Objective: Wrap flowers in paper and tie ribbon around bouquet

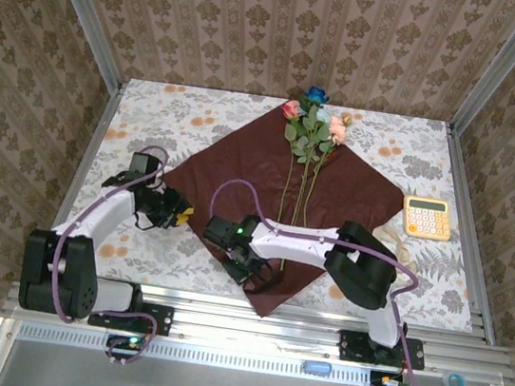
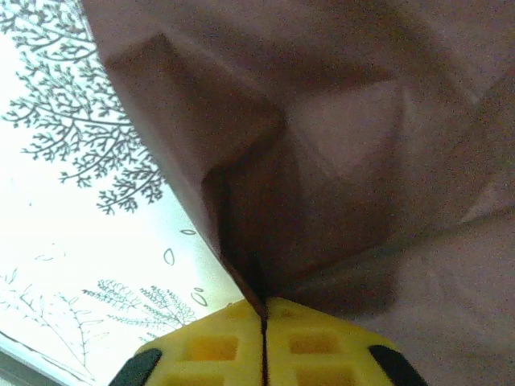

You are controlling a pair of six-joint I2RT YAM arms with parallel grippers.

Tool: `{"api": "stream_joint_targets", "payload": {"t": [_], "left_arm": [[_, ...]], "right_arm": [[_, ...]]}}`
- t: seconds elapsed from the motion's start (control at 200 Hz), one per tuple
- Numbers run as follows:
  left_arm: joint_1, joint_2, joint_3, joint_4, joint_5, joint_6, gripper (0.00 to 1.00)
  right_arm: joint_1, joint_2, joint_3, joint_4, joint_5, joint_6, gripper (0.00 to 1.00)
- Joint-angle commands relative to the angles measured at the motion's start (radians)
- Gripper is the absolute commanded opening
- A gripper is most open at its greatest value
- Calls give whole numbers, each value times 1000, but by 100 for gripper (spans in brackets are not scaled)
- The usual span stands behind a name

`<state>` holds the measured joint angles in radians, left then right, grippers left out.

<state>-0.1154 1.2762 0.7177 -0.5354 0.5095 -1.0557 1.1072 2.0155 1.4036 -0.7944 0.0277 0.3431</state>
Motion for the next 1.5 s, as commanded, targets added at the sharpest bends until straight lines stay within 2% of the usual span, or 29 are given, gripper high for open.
{"api": "stream_joint_targets", "payload": {"t": [0.0, 0.085, 0.22, 0.27, 0.31, 0.515, 0.535, 0.61, 0.835, 0.95, 1.045, 1.125, 1.26, 1.32, 1.365, 1.41, 1.495], "left_arm": [[-59, -69, -36, -60, -1, -127, 27], [-136, -116, -76, -59, -29, -269, 32], [-259, -217, -162, 3, -107, -529, 47], [-281, -250, -195, 41, -130, -606, 65], [-295, -268, -216, 62, -141, -652, 71], [-335, -264, -288, 159, -116, -795, 72], [-368, -258, -293, 172, -116, -809, 72], [-402, -231, -304, 226, -126, -849, 72], [-465, -104, -273, 337, -158, -863, 70], [-471, -64, -261, 353, -171, -849, 67], [-475, -53, -243, 324, -184, -816, 60], [-474, -61, -241, 282, -203, -790, 47], [-457, -74, -233, 197, -243, -712, 12], [-447, -67, -225, 172, -243, -674, 1], [-438, -56, -213, 151, -240, -643, 0], [-430, -39, -196, 128, -233, -612, 0], [-422, 3, -157, 107, -211, -563, 0]], "right_arm": [[-31, -17, 6, -13, -118, -24, 6], [-65, -46, 13, -9, -219, -39, 5], [-119, -60, 26, -9, -377, -59, 2], [-136, -63, 30, -11, -427, -64, 1], [-149, -66, 33, -13, -456, -67, 1], [-194, -36, 71, -63, -571, -88, 0], [-196, -30, 78, -69, -581, -92, 0], [-204, -14, 96, -91, -604, -103, 0], [-213, 1, 109, -116, -642, -118, 0], [-218, 6, 108, -120, -650, -122, 0], [-223, 10, 111, -124, -660, -124, 0], [-228, 15, 116, -134, -672, -129, 0], [-237, 26, 132, -171, -674, -150, 0], [-243, 29, 140, -190, -666, -161, 0], [-250, 29, 143, -199, -654, -170, 0], [-260, 25, 143, -204, -639, -178, 4], [-274, 7, 142, -204, -612, -200, 22]]}}
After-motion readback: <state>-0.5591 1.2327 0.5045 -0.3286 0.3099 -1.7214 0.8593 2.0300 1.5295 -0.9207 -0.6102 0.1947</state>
